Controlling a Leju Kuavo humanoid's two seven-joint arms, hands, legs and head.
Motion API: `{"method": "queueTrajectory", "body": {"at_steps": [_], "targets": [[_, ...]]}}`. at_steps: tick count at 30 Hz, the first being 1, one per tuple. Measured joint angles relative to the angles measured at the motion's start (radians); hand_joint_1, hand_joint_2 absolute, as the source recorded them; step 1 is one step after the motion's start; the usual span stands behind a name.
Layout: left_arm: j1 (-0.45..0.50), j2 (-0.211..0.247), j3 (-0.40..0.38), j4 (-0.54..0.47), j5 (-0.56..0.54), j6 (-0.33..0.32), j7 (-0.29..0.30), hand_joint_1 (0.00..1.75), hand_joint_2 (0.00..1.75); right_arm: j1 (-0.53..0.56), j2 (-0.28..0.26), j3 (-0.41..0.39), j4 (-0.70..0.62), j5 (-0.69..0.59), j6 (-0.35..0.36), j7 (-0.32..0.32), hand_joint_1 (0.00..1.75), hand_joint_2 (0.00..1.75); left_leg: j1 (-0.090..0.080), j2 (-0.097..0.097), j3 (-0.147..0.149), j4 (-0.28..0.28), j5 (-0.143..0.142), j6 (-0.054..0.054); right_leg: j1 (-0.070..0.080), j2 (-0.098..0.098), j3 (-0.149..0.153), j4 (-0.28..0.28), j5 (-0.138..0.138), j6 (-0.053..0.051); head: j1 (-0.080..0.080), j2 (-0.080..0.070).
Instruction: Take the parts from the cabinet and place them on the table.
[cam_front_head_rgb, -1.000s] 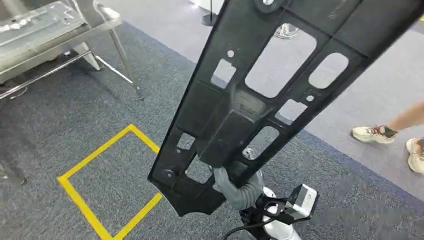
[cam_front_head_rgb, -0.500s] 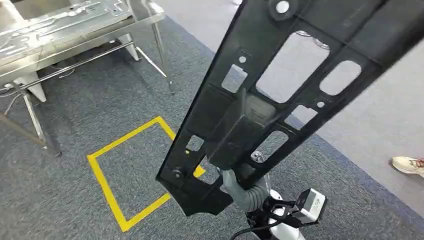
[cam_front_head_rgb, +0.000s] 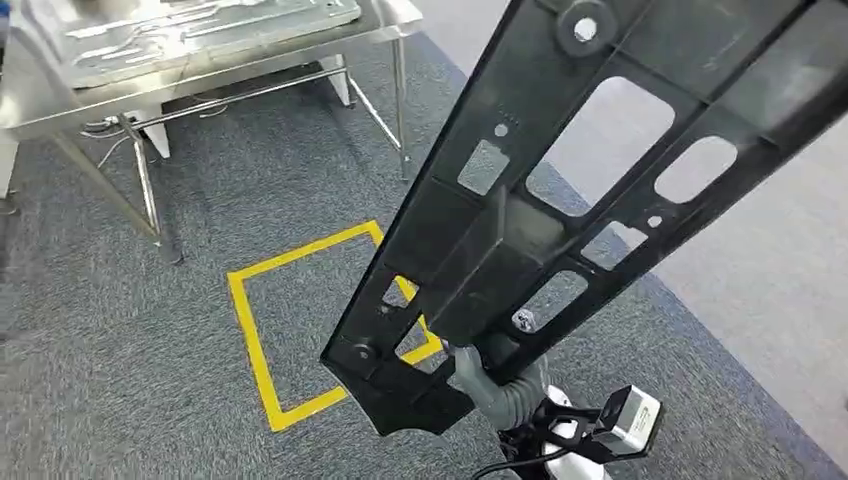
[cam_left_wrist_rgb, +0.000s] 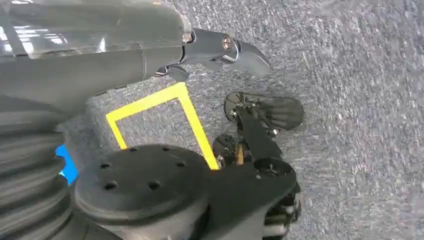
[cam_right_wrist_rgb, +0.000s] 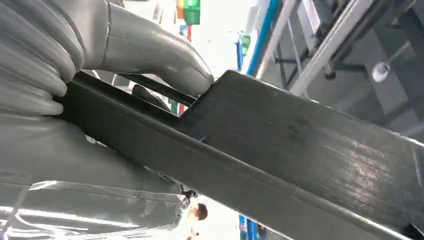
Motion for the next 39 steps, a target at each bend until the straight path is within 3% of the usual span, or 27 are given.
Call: {"method": "queueTrajectory", "body": {"at_steps": [1,2,4,5,6,9,10,13,14,15,16,18,19,20,21,22,24,25,28,30,31,32,34,35,36,37,39], "targets": [[0.0,0.0,0.0,0.0,-0.002,-0.001,-0.002,0.0,1.75,0.0,0.0,-0.004,-0.002,0.0,0.002,-0.002,1.75,1.75,0.002,-0.007,-0.001,-0.001,0.001,0.006,0.0,0.049,-0.027,0.058,-0.038,-0.001,0.0,0.0],[-0.003,0.001,0.0,0.0,-0.001,-0.007,-0.005,0.0,1.75,0.005,0.0,-0.009,-0.002,0.0,0.002,-0.004,1.75,1.75,0.002,-0.021,-0.002,-0.001,0.001,0.009,0.0,0.076,-0.068,0.143,-0.08,-0.001,0.0,0.0],[-0.005,0.001,0.0,0.0,0.0,-0.026,-0.017,0.0,1.75,0.015,-0.001,-0.02,-0.002,0.0,-0.005,-0.004,1.75,1.75,-0.001,-0.042,-0.002,0.0,0.0,0.013,0.001,0.091,-0.152,0.299,-0.13,0.001,0.0,0.0],[-0.004,0.001,0.0,0.0,0.003,-0.035,-0.02,0.0,1.75,0.018,0.0,-0.023,-0.002,-0.005,-0.007,-0.004,1.75,1.75,-0.001,-0.053,0.0,0.0,0.0,0.013,0.001,0.093,-0.167,0.315,-0.119,-0.001,0.0,0.0],[-0.002,0.001,0.0,0.0,0.005,-0.042,-0.024,0.0,1.75,0.019,0.0,-0.026,-0.002,-0.01,-0.008,-0.005,1.75,1.75,-0.001,-0.061,0.003,0.001,-0.001,0.013,0.001,0.093,-0.16,0.284,-0.085,-0.003,0.0,0.0],[-0.002,0.002,0.0,0.0,0.005,-0.057,-0.03,0.0,1.75,0.023,0.0,-0.037,-0.006,-0.02,-0.003,-0.018,1.75,1.75,-0.001,-0.08,0.011,0.007,-0.014,0.005,0.001,0.102,-0.057,0.028,0.059,-0.015,0.0,0.0],[-0.004,0.002,0.0,0.0,0.005,-0.06,-0.03,0.0,1.75,0.024,0.0,-0.039,-0.007,-0.02,-0.001,-0.019,1.75,1.75,-0.009,-0.083,0.008,0.016,-0.02,-0.002,0.005,0.109,-0.048,0.001,0.043,-0.017,0.0,0.0],[-0.001,0.003,0.0,0.0,0.002,-0.064,-0.03,0.0,1.75,0.031,0.002,-0.04,-0.012,-0.02,0.0,-0.021,1.75,1.75,-0.005,-0.084,0.008,0.008,-0.022,-0.017,0.008,0.109,-0.052,0.003,0.043,-0.032,0.0,0.0],[-0.002,0.008,0.0,0.0,0.0,-0.065,-0.03,0.0,1.75,0.031,0.002,-0.04,-0.014,-0.02,0.0,-0.022,1.75,1.75,-0.006,-0.083,0.011,0.011,-0.027,-0.025,0.001,0.108,-0.046,-0.006,0.045,-0.039,0.0,0.0],[-0.001,0.008,-0.001,0.0,-0.002,-0.066,-0.03,0.0,1.75,0.033,0.004,-0.041,-0.017,-0.02,0.0,-0.022,1.75,1.75,-0.004,-0.064,0.009,0.027,-0.033,-0.03,-0.002,0.104,-0.037,-0.011,0.046,-0.045,0.0,0.0],[-0.002,0.008,-0.001,0.0,-0.003,-0.068,-0.03,0.0,1.75,0.033,0.005,-0.041,-0.018,-0.02,0.0,-0.024,1.75,1.75,-0.004,-0.048,-0.012,0.072,-0.058,-0.035,-0.002,0.1,-0.031,-0.012,0.041,-0.051,0.0,0.0],[-0.005,0.01,-0.002,0.0,-0.006,-0.069,-0.03,0.0,1.75,0.037,0.008,-0.043,-0.02,-0.02,-0.003,-0.028,1.75,1.75,0.002,-0.036,-0.098,0.233,-0.128,-0.044,0.0,0.093,-0.022,-0.012,0.032,-0.054,0.0,0.0],[-0.004,0.01,-0.002,0.0,-0.007,-0.069,-0.03,0.0,1.75,0.041,0.008,-0.045,-0.02,-0.02,-0.005,-0.027,1.75,1.75,0.004,-0.033,-0.14,0.306,-0.149,-0.047,0.0,0.09,-0.017,-0.012,0.027,-0.054,0.0,0.0],[-0.003,0.01,-0.003,0.0,-0.007,-0.069,-0.029,0.0,1.75,0.046,0.009,-0.045,-0.02,-0.02,-0.005,-0.027,1.75,1.75,0.005,-0.032,-0.167,0.342,-0.144,-0.048,0.0,0.088,-0.01,-0.012,0.021,-0.054,0.0,0.0],[0.0,0.01,-0.004,0.0,-0.008,-0.069,-0.03,0.0,1.75,0.048,0.009,-0.045,-0.02,-0.02,-0.005,-0.027,1.75,1.75,0.006,-0.032,-0.164,0.317,-0.112,-0.048,0.0,0.088,-0.001,-0.012,0.014,-0.052,0.0,0.0],[0.0,0.011,-0.005,0.0,-0.009,-0.069,-0.03,0.0,1.75,0.048,0.009,-0.045,-0.02,-0.02,-0.005,-0.027,1.75,1.75,0.006,-0.031,-0.138,0.253,-0.064,-0.046,0.0,0.087,0.011,-0.012,0.006,-0.05,0.0,0.0],[-0.001,0.014,-0.006,0.0,-0.01,-0.069,-0.032,0.0,1.75,0.048,0.01,-0.046,-0.023,-0.02,-0.005,-0.027,1.75,1.75,0.005,-0.022,-0.055,0.063,0.041,-0.035,-0.001,0.084,0.037,-0.012,-0.014,-0.044,0.0,0.0],[-0.001,0.016,-0.008,0.0,-0.01,-0.069,-0.032,0.0,1.75,0.048,0.01,-0.046,-0.025,-0.02,-0.005,-0.028,1.75,1.75,-0.004,-0.014,-0.04,0.048,0.008,-0.03,0.004,0.081,0.043,-0.017,-0.021,-0.038,0.0,0.0],[-0.004,0.017,-0.008,0.0,-0.009,-0.069,-0.032,0.0,1.75,0.048,0.011,-0.046,-0.028,-0.02,-0.005,-0.028,1.75,1.75,-0.008,-0.022,-0.028,0.017,-0.005,-0.007,0.004,0.079,0.055,-0.02,-0.017,-0.015,0.0,0.0],[0.001,0.016,-0.009,0.0,-0.006,-0.067,-0.033,0.0,1.75,0.046,0.012,-0.046,-0.029,-0.02,-0.003,-0.028,1.75,1.75,0.0,-0.03,0.009,0.001,-0.009,0.005,0.001,0.081,0.056,0.003,-0.015,-0.004,0.0,0.0],[0.001,0.016,-0.009,0.0,-0.005,-0.066,-0.034,0.0,1.75,0.044,0.012,-0.046,-0.029,-0.021,-0.001,-0.028,1.75,1.75,-0.001,-0.029,0.022,-0.003,-0.011,0.009,0.002,0.085,0.033,0.053,-0.011,-0.004,0.0,0.0],[-0.001,0.017,-0.009,0.0,-0.005,-0.066,-0.034,0.0,1.75,0.043,0.012,-0.046,-0.03,-0.022,0.001,-0.029,1.75,1.75,-0.001,-0.03,0.028,-0.004,-0.017,0.016,0.001,0.087,-0.016,0.128,-0.025,-0.004,0.0,0.0],[-0.003,0.017,-0.008,0.0,-0.005,-0.066,-0.035,0.0,1.75,0.045,0.012,-0.046,-0.03,-0.022,0.001,-0.028,1.75,1.75,-0.004,-0.037,0.04,-0.004,-0.032,0.02,0.001,0.088,-0.13,0.271,-0.103,0.002,0.0,0.0],[-0.002,0.017,-0.009,0.0,-0.005,-0.065,-0.035,0.0,1.75,0.045,0.012,-0.046,-0.03,-0.023,0.002,-0.028,1.75,1.75,-0.006,-0.041,0.048,-0.004,-0.039,0.02,0.001,0.088,-0.166,0.297,-0.126,0.003,0.0,0.0],[0.001,0.017,-0.009,0.0,-0.005,-0.063,-0.037,0.0,1.75,0.045,0.012,-0.046,-0.03,-0.025,0.002,-0.028,1.75,1.75,-0.008,-0.044,0.059,-0.004,-0.049,0.019,0.002,0.088,-0.181,0.285,-0.122,0.001,0.0,0.0],[0.003,0.017,-0.009,0.0,-0.005,-0.063,-0.038,0.0,1.75,0.045,0.012,-0.047,-0.03,-0.027,0.002,-0.028,1.75,1.75,-0.009,-0.047,0.074,-0.004,-0.059,0.018,0.002,0.088,-0.177,0.237,-0.09,-0.005,0.0,0.0],[0.002,0.016,-0.01,0.0,-0.006,-0.061,-0.04,0.0,1.75,0.045,0.012,-0.047,-0.03,-0.031,0.002,-0.028,1.75,1.75,-0.012,-0.05,0.106,-0.004,-0.082,0.015,0.008,0.09,-0.138,0.078,0.041,-0.024,0.0,0.0]]}}
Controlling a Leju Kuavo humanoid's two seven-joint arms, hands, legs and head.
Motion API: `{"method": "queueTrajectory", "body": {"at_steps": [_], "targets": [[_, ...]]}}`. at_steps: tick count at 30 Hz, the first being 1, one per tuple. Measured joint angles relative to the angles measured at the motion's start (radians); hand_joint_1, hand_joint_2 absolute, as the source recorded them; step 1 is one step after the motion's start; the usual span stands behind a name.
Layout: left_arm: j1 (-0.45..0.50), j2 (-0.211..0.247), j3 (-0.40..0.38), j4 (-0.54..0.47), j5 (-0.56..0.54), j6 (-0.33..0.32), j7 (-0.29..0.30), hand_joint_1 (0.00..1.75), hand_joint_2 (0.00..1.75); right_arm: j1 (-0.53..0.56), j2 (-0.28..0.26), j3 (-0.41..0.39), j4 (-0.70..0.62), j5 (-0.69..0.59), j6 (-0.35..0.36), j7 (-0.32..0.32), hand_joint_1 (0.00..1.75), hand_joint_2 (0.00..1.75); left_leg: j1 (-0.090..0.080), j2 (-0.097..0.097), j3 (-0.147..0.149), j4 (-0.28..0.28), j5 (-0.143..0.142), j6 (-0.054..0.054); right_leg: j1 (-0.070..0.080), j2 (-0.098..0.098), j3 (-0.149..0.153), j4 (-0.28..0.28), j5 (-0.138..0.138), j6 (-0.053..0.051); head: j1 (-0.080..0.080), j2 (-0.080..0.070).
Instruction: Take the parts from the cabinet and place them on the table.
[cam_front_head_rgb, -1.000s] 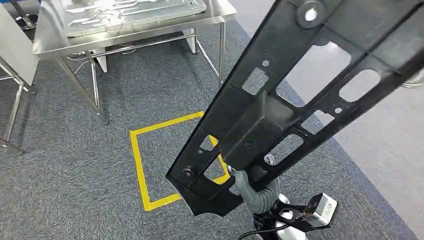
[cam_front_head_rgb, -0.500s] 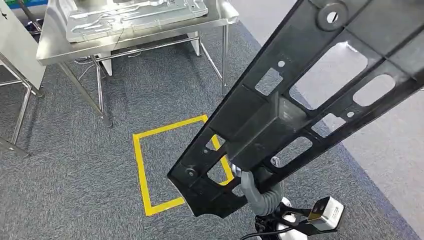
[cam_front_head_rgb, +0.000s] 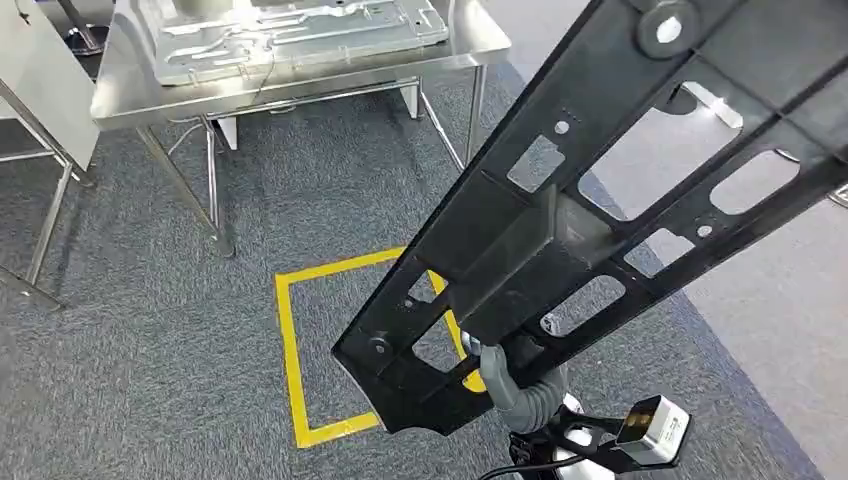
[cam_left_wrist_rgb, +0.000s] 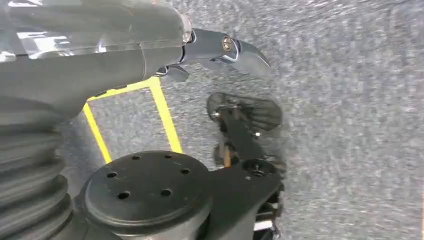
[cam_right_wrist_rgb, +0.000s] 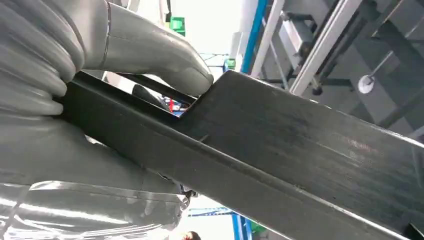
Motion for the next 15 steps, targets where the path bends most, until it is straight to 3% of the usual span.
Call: {"method": "queueTrajectory", "body": {"at_steps": [1,2,3,5,6,7,8,10,11,12,13,15], "targets": [[0.003,-0.002,-0.001,0.001,0.0,0.002,-0.001,0.0,1.75,0.0,0.0,0.0,0.001,-0.003,0.0,0.0,1.75,1.75,0.001,-0.001,-0.002,-0.001,-0.011,-0.001,0.005,0.006,0.008,-0.06,0.092,-0.009,0.0,0.0],[-0.001,-0.002,-0.002,0.002,0.0,0.002,-0.002,0.0,1.75,0.001,0.0,-0.002,0.003,-0.005,0.0,0.0,1.75,1.75,-0.001,-0.005,0.005,0.003,-0.016,-0.008,0.011,0.011,-0.003,-0.061,0.062,-0.004,0.001,0.0],[-0.003,-0.002,-0.003,0.002,-0.001,0.002,-0.004,0.0,1.75,0.002,0.0,-0.003,0.003,-0.005,0.0,0.0,1.75,1.75,0.001,-0.005,-0.002,0.0,-0.024,-0.017,0.013,0.012,0.0,-0.06,0.073,-0.01,0.002,0.0],[-0.001,-0.002,-0.006,0.002,-0.001,0.002,-0.004,0.0,1.75,0.002,0.0,-0.003,0.003,-0.006,0.0,0.001,1.75,1.75,0.001,-0.001,0.016,0.009,-0.015,-0.027,0.013,0.014,0.013,-0.071,0.066,-0.021,0.003,0.0],[-0.003,0.001,-0.007,0.002,-0.001,0.002,-0.005,0.0,1.75,0.002,0.002,-0.003,0.002,-0.006,0.001,0.0,1.75,1.75,-0.002,-0.001,0.016,0.021,-0.013,-0.03,0.005,0.014,0.033,-0.079,0.065,-0.025,0.002,0.0],[-0.003,-0.001,-0.007,0.002,-0.001,0.002,-0.005,0.0,1.75,0.001,0.001,-0.004,0.002,-0.006,0.001,0.0,1.75,1.75,0.0,0.007,-0.001,0.065,-0.013,-0.034,0.002,0.011,0.051,-0.09,0.058,-0.028,0.003,0.0],[-0.006,-0.002,-0.008,0.002,-0.001,0.0,-0.006,0.0,1.75,-0.001,0.002,-0.004,0.002,-0.006,0.002,0.0,1.75,1.75,0.002,0.01,-0.041,0.132,-0.024,-0.042,0.0,0.008,0.062,-0.094,0.052,-0.031,0.002,0.0],[-0.01,-0.002,-0.008,0.002,-0.001,0.0,-0.006,0.0,1.75,-0.002,0.003,-0.004,0.002,-0.006,0.001,0.0,1.75,1.75,0.013,0.012,-0.136,0.264,-0.087,-0.055,-0.001,0.006,0.077,-0.094,0.037,-0.032,0.002,0.0],[-0.008,-0.002,-0.008,0.002,0.0,0.0,-0.006,0.0,1.75,-0.002,0.003,-0.004,0.003,-0.008,0.001,0.0,1.75,1.75,0.017,0.014,-0.17,0.298,-0.116,-0.058,-0.001,0.006,0.086,-0.094,0.029,-0.032,0.002,0.0],[-0.006,-0.002,-0.008,0.002,-0.001,-0.001,-0.007,0.0,1.75,-0.002,0.003,-0.004,0.003,-0.011,0.001,0.0,1.75,1.75,0.02,0.016,-0.189,0.3,-0.118,-0.062,-0.002,0.007,0.097,-0.094,0.02,-0.032,0.002,0.0],[-0.003,-0.002,-0.008,0.002,0.0,-0.002,-0.007,0.0,1.75,-0.002,0.003,-0.004,0.003,-0.017,0.002,0.0,1.75,1.75,0.021,0.017,-0.189,0.267,-0.091,-0.064,-0.003,0.009,0.109,-0.094,0.012,-0.03,0.002,0.0],[-0.002,0.0,-0.009,0.002,0.0,-0.006,-0.01,0.0,1.75,-0.002,0.003,-0.004,0.003,-0.029,0.002,0.0,1.75,1.75,0.021,0.02,-0.153,0.122,0.027,-0.059,-0.005,0.009,0.136,-0.094,-0.007,-0.022,0.002,0.0]]}}
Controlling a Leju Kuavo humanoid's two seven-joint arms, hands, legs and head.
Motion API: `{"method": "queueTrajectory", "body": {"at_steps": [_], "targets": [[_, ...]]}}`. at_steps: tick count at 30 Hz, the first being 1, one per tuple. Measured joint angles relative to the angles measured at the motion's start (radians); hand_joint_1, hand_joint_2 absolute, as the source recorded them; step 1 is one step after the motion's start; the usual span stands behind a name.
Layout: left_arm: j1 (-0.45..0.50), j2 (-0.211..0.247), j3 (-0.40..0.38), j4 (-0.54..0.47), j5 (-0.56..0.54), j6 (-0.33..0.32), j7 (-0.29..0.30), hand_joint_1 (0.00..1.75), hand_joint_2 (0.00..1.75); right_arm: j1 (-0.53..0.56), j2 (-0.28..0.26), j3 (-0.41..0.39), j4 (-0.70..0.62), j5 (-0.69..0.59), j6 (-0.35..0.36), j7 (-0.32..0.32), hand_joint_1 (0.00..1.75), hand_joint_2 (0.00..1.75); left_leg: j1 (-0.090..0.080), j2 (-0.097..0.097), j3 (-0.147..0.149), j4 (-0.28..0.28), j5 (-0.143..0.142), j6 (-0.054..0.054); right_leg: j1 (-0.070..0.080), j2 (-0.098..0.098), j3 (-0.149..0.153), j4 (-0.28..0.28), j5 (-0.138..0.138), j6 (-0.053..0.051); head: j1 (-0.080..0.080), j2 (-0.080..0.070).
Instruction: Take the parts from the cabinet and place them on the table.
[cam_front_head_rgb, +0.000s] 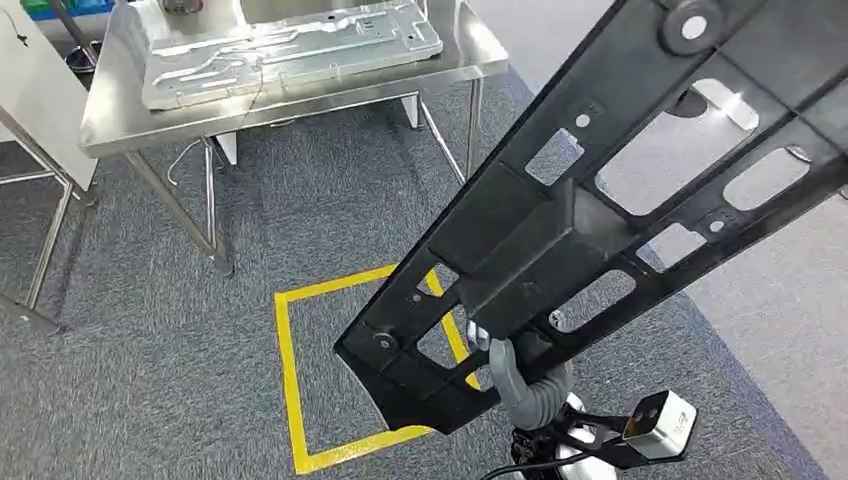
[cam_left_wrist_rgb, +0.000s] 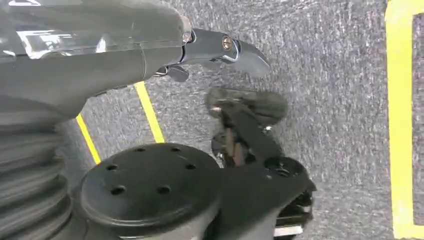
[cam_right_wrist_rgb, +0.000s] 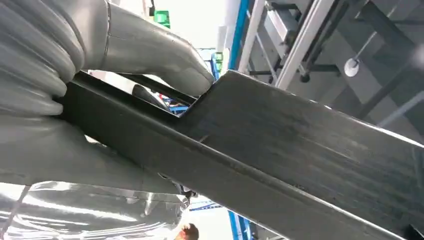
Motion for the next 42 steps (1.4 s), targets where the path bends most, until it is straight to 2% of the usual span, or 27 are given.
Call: {"method": "queueTrajectory", "body": {"at_steps": [1,3,4,5,7,8,10,12,13,14,16,17,18,19,21,23,25,27,28,29,30,31,32,33,36,38,42], "targets": [[0.0,0.0,0.0,0.0,0.0,-0.003,-0.003,0.0,1.75,-0.001,0.0,0.0,0.0,-0.004,0.0,0.0,1.75,1.75,-0.001,0.004,0.019,-0.078,0.07,0.006,0.0,-0.002,0.007,-0.002,-0.01,0.006,0.0,0.0],[-0.002,0.001,0.0,0.001,0.0,-0.004,-0.005,0.0,1.75,-0.002,-0.001,-0.001,0.001,-0.006,0.001,0.0,1.75,1.75,-0.01,0.005,0.017,-0.087,0.016,0.02,0.004,-0.002,0.011,0.0,-0.023,0.022,0.0,0.0],[-0.003,0.001,0.0,0.001,0.0,-0.005,-0.006,0.0,1.75,-0.001,-0.001,-0.001,0.0,-0.009,0.001,0.0,1.75,1.75,-0.011,0.004,0.022,-0.095,0.037,0.029,0.004,-0.002,0.019,-0.004,-0.027,0.029,0.0,0.0],[0.001,0.001,0.0,0.001,0.0,-0.005,-0.007,0.0,1.75,0.0,-0.002,-0.001,0.0,-0.01,0.001,0.0,1.75,1.75,-0.009,0.003,0.026,-0.103,0.04,0.039,0.006,-0.001,0.022,0.013,-0.013,0.038,0.0,0.0],[0.003,0.0,0.0,0.001,0.001,-0.005,-0.008,0.0,1.75,-0.001,-0.002,-0.002,-0.001,-0.012,0.001,0.0,1.75,1.75,-0.006,0.002,0.059,-0.113,0.042,0.052,-0.001,-0.001,0.025,0.037,-0.031,0.048,0.0,0.0],[0.001,0.0,0.0,0.001,0.001,-0.005,-0.008,0.0,1.75,-0.003,-0.002,-0.003,-0.002,-0.012,0.001,0.0,1.75,1.75,-0.006,0.002,0.066,-0.114,0.038,0.059,-0.001,-0.001,-0.005,0.09,-0.048,0.048,0.0,0.0],[-0.003,0.002,0.0,0.001,0.001,-0.005,-0.009,0.0,1.75,0.0,-0.003,-0.005,-0.002,-0.012,0.001,0.0,1.75,1.75,-0.009,0.001,0.074,-0.114,0.027,0.066,-0.002,-0.001,-0.109,0.245,-0.108,0.056,0.0,0.0],[0.0,0.002,0.0,0.001,0.001,-0.005,-0.01,0.0,1.75,0.003,-0.003,-0.005,-0.001,-0.013,0.003,0.0,1.75,1.75,-0.011,-0.001,0.089,-0.114,0.011,0.065,-0.002,-0.001,-0.182,0.316,-0.151,0.06,0.0,0.0],[0.002,0.002,0.0,0.001,0.002,-0.005,-0.009,0.0,1.75,0.003,-0.004,-0.005,-0.001,-0.016,0.007,0.0,1.75,1.75,-0.011,-0.003,0.101,-0.114,0.001,0.063,-0.002,-0.001,-0.187,0.289,-0.138,0.06,0.0,0.0],[0.003,0.002,0.0,0.001,0.002,-0.005,-0.01,0.0,1.75,0.002,-0.004,-0.005,-0.001,-0.016,0.01,0.0,1.75,1.75,-0.011,-0.004,0.115,-0.114,-0.009,0.061,-0.002,-0.001,-0.176,0.236,-0.102,0.055,0.0,0.0],[0.002,0.001,0.0,0.001,0.003,-0.005,-0.01,0.0,1.75,0.002,-0.005,-0.005,-0.001,-0.015,0.024,0.002,1.75,1.75,-0.012,-0.006,0.145,-0.114,-0.033,0.056,0.0,-0.001,-0.13,0.07,0.035,0.037,0.0,0.0],[0.0,0.0,0.0,0.002,0.003,-0.005,-0.01,0.0,1.75,0.002,-0.006,-0.005,0.0,-0.011,0.034,0.008,1.75,1.75,-0.017,-0.006,0.159,-0.106,-0.045,0.051,0.006,0.001,-0.127,0.039,0.077,0.035,0.0,0.0],[-0.002,0.001,0.0,0.002,0.004,-0.005,-0.01,0.0,1.75,-0.002,-0.008,-0.004,0.003,-0.003,0.044,0.021,1.75,1.75,-0.018,-0.01,0.157,-0.111,-0.055,0.043,0.007,0.001,-0.122,0.041,0.047,0.032,0.001,0.0],[-0.002,0.001,0.0,0.002,0.004,-0.005,-0.008,0.0,1.75,-0.005,-0.008,-0.003,0.003,0.008,0.052,0.034,1.75,1.75,-0.016,-0.009,0.166,-0.117,-0.064,0.036,0.009,0.001,-0.114,0.041,0.06,0.026,0.0,0.0],[-0.005,0.001,0.0,0.002,0.002,-0.005,-0.008,0.0,1.75,-0.024,-0.011,0.011,0.01,0.035,0.061,0.056,1.75,1.75,-0.016,-0.008,0.178,-0.09,-0.049,0.026,0.008,0.005,-0.094,0.031,0.048,0.008,0.0,0.0],[-0.01,0.0,-0.002,0.002,0.002,-0.006,-0.008,0.0,1.75,-0.041,-0.012,0.032,0.019,0.058,0.072,0.069,1.75,1.75,-0.012,-0.004,0.148,-0.017,-0.057,0.022,0.002,0.002,-0.067,0.018,0.04,-0.002,-0.001,0.0],[-0.014,0.0,-0.004,0.002,0.0,-0.007,-0.008,0.0,1.75,-0.06,-0.013,0.06,0.036,0.073,0.078,0.076,1.75,1.75,-0.007,-0.003,0.053,0.123,-0.113,0.011,0.001,0.0,-0.053,0.015,0.025,-0.005,0.0,0.0],[-0.011,0.0,-0.005,0.002,0.001,-0.007,-0.008,0.0,1.75,-0.065,-0.013,0.079,0.053,0.078,0.081,0.079,1.75,1.75,-0.004,-0.002,-0.021,0.198,-0.159,0.0,0.001,0.0,-0.035,0.016,0.009,-0.006,0.0,0.0],[-0.009,0.0,-0.005,0.002,0.001,-0.007,-0.007,0.0,1.75,-0.07,-0.013,0.087,0.061,0.08,0.083,0.081,1.75,1.75,-0.003,-0.002,-0.035,0.183,-0.147,-0.003,0.001,0.001,-0.023,0.016,0.0,-0.005,0.0,0.0],[-0.005,0.0,-0.005,0.002,0.001,-0.007,-0.008,0.0,1.75,-0.078,-0.013,0.096,0.067,0.081,0.085,0.084,1.75,1.75,-0.003,-0.001,-0.031,0.13,-0.112,-0.002,0.001,0.003,-0.009,0.016,-0.01,-0.004,0.0,0.0],[-0.004,0.0,-0.005,0.002,0.001,-0.005,-0.008,0.0,1.75,-0.085,-0.013,0.103,0.071,0.083,0.085,0.085,1.75,1.75,-0.003,-0.001,-0.016,0.057,-0.058,0.003,0.001,0.004,0.006,0.015,-0.02,-0.002,0.0,0.0],[-0.004,0.002,-0.005,0.002,0.001,-0.005,-0.008,0.0,1.75,-0.094,-0.013,0.112,0.076,0.085,0.084,0.087,1.75,1.75,-0.006,0.001,0.002,-0.033,0.021,0.012,0.002,0.003,0.021,0.014,-0.032,0.001,0.0,0.0],[0.0,0.004,-0.005,0.003,0.001,-0.004,-0.008,0.0,1.75,-0.103,-0.014,0.12,0.08,0.087,0.078,0.088,1.75,1.75,-0.011,0.004,0.006,-0.076,0.082,0.026,0.001,0.001,0.026,0.013,-0.04,0.004,0.0,0.0],[-0.002,0.006,-0.005,0.004,0.002,-0.003,-0.008,0.0,1.75,-0.111,-0.015,0.126,0.085,0.088,0.072,0.091,1.75,1.75,-0.02,0.005,0.0,-0.078,0.035,0.025,0.003,0.006,0.027,0.01,-0.043,0.012,-0.001,0.0],[0.0,0.006,-0.005,0.004,0.003,-0.004,-0.01,0.0,1.75,-0.125,-0.015,0.137,0.094,0.078,0.051,0.106,1.75,1.75,-0.019,0.001,0.021,-0.1,0.051,0.049,0.003,0.004,0.046,0.016,-0.033,0.036,-0.001,0.0],[-0.001,0.005,-0.005,0.004,0.005,-0.005,-0.013,0.0,1.75,-0.134,-0.015,0.138,0.1,0.078,0.037,0.112,1.75,1.75,-0.011,0.0,0.061,-0.117,0.05,0.058,0.003,0.002,0.033,0.059,-0.046,0.043,0.0,0.0],[-0.003,0.006,-0.005,0.004,0.012,-0.003,-0.014,0.0,1.75,-0.143,-0.018,0.144,0.114,0.098,0.006,0.117,1.75,1.75,-0.012,-0.019,0.084,-0.119,0.025,0.063,-0.004,0.002,-0.14,0.293,-0.152,0.054,-0.001,0.0]]}}
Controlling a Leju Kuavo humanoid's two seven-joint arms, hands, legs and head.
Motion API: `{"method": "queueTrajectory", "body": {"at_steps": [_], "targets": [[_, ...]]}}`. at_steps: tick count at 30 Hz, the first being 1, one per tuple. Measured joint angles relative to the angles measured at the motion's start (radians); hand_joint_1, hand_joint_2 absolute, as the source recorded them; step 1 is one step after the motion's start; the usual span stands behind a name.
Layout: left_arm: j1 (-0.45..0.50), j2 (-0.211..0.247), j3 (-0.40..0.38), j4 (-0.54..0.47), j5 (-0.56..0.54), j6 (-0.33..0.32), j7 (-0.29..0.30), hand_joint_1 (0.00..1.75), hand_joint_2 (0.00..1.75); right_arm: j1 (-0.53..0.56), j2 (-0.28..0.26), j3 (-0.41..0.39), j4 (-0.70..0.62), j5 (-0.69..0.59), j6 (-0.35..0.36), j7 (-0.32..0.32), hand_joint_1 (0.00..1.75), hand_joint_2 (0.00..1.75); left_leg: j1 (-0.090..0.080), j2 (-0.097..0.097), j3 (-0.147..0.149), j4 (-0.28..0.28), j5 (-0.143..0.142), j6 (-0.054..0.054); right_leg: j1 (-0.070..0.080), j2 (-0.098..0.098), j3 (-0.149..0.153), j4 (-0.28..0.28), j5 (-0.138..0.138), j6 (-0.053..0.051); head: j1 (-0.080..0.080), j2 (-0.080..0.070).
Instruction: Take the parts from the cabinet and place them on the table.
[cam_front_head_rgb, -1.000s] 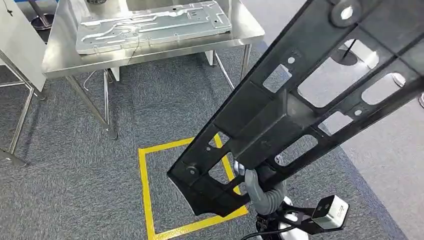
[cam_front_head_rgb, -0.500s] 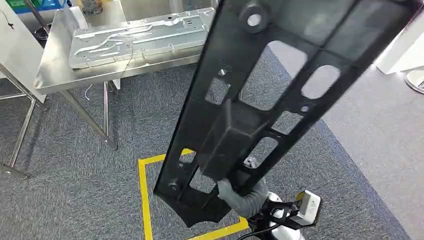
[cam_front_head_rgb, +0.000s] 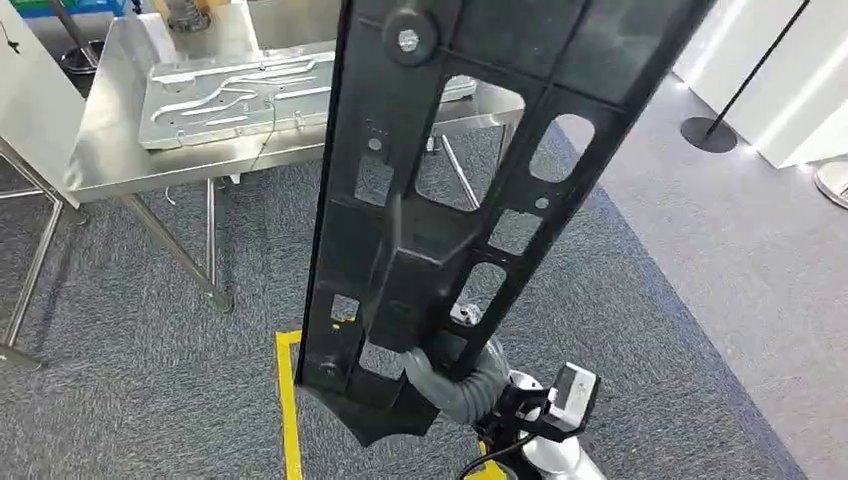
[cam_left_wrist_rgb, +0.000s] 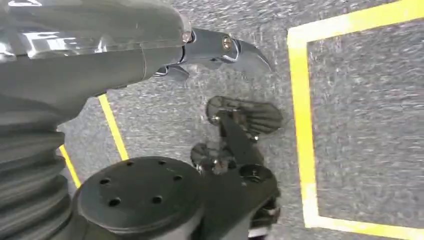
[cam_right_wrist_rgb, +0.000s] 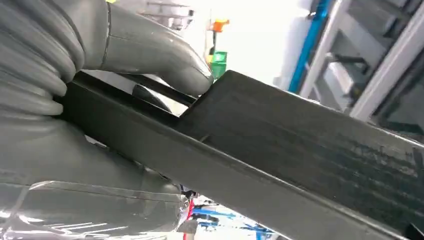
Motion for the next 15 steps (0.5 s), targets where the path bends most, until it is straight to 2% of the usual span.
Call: {"method": "queueTrajectory", "body": {"at_steps": [1,2,4,5,6,7,8,9,10,11,12,14,15], "targets": [[0.001,0.0,0.0,0.0,0.001,0.001,0.0,0.0,1.75,0.0,-0.002,0.001,0.005,-0.003,-0.001,0.0,1.75,1.75,0.001,-0.008,0.009,0.0,-0.008,-0.002,-0.001,0.0,-0.019,-0.002,0.008,0.001,0.0,0.0],[0.002,0.0,0.0,0.0,0.003,0.002,0.0,0.0,1.75,0.0,-0.002,0.001,0.008,-0.008,0.0,-0.002,1.75,1.75,0.002,-0.014,0.02,0.0,-0.016,-0.004,-0.003,0.0,-0.017,-0.042,0.042,0.002,0.0,0.0],[0.004,-0.001,0.0,0.0,0.003,0.002,0.0,0.0,1.75,-0.002,-0.003,0.002,0.01,-0.023,0.006,-0.011,1.75,1.75,0.002,-0.02,0.05,0.0,-0.038,-0.008,-0.004,0.0,0.023,-0.202,0.172,-0.001,0.0,0.0],[0.007,-0.001,0.0,0.0,0.004,0.004,0.0,0.0,1.75,-0.003,-0.004,0.002,0.011,-0.031,0.01,-0.016,1.75,1.75,0.002,-0.023,0.052,0.0,-0.05,-0.013,-0.003,0.0,0.031,-0.267,0.241,-0.007,0.0,0.0],[0.006,-0.001,0.0,0.001,0.005,0.005,0.0,0.0,1.75,-0.004,-0.004,0.002,0.014,-0.036,0.01,-0.02,1.75,1.75,-0.001,-0.029,0.065,0.003,-0.056,-0.021,0.006,-0.002,0.03,-0.267,0.204,-0.01,0.0,0.0],[0.005,0.0,0.0,0.001,0.005,0.005,0.001,0.0,1.75,-0.004,-0.004,0.003,0.014,-0.039,0.01,-0.021,1.75,1.75,0.0,-0.028,0.065,-0.001,-0.063,-0.031,0.008,-0.001,0.034,-0.263,0.21,-0.02,-0.001,0.0],[0.006,0.0,0.0,0.001,0.005,0.005,0.0,0.0,1.75,-0.004,-0.005,0.003,0.014,-0.041,0.008,-0.021,1.75,1.75,0.002,-0.026,0.078,0.003,-0.064,-0.037,0.009,0.003,0.037,-0.267,0.212,-0.027,0.0,0.0],[0.004,0.0,0.0,0.001,0.005,0.005,0.0,0.0,1.75,-0.008,-0.005,0.003,0.014,-0.043,0.008,-0.021,1.75,1.75,0.001,-0.023,0.077,0.01,-0.06,-0.043,0.01,0.003,0.043,-0.269,0.206,-0.036,0.0,0.0],[0.0,0.001,0.0,0.001,0.005,0.005,-0.001,0.0,1.75,-0.01,-0.004,0.003,0.013,-0.044,0.01,-0.023,1.75,1.75,0.001,-0.022,0.076,0.023,-0.058,-0.045,0.005,0.006,0.057,-0.274,0.205,-0.04,0.0,0.0],[0.0,0.001,0.0,0.0,0.005,0.005,-0.002,0.0,1.75,-0.012,-0.004,0.003,0.013,-0.045,0.01,-0.025,1.75,1.75,0.003,-0.007,0.051,0.072,-0.054,-0.048,0.003,0.001,0.074,-0.285,0.199,-0.048,0.0,0.0],[-0.001,0.0,0.0,0.0,0.004,0.005,-0.002,0.0,1.75,-0.015,-0.004,0.003,0.013,-0.045,0.01,-0.027,1.75,1.75,0.003,0.005,0.013,0.134,-0.065,-0.054,0.002,-0.001,0.085,-0.289,0.193,-0.054,-0.001,0.0],[-0.005,0.0,0.0,0.0,0.003,0.005,-0.003,0.0,1.75,-0.016,-0.004,0.003,0.013,-0.044,0.007,-0.031,1.75,1.75,0.008,0.011,-0.088,0.272,-0.124,-0.064,0.003,-0.003,0.101,-0.29,0.178,-0.055,0.0,0.0],[-0.004,0.001,0.0,0.0,0.003,0.005,-0.003,0.0,1.75,-0.016,-0.004,0.003,0.015,-0.043,0.006,-0.031,1.75,1.75,0.01,0.012,-0.128,0.316,-0.156,-0.066,0.003,-0.003,0.11,-0.289,0.169,-0.055,0.0,0.0]]}}
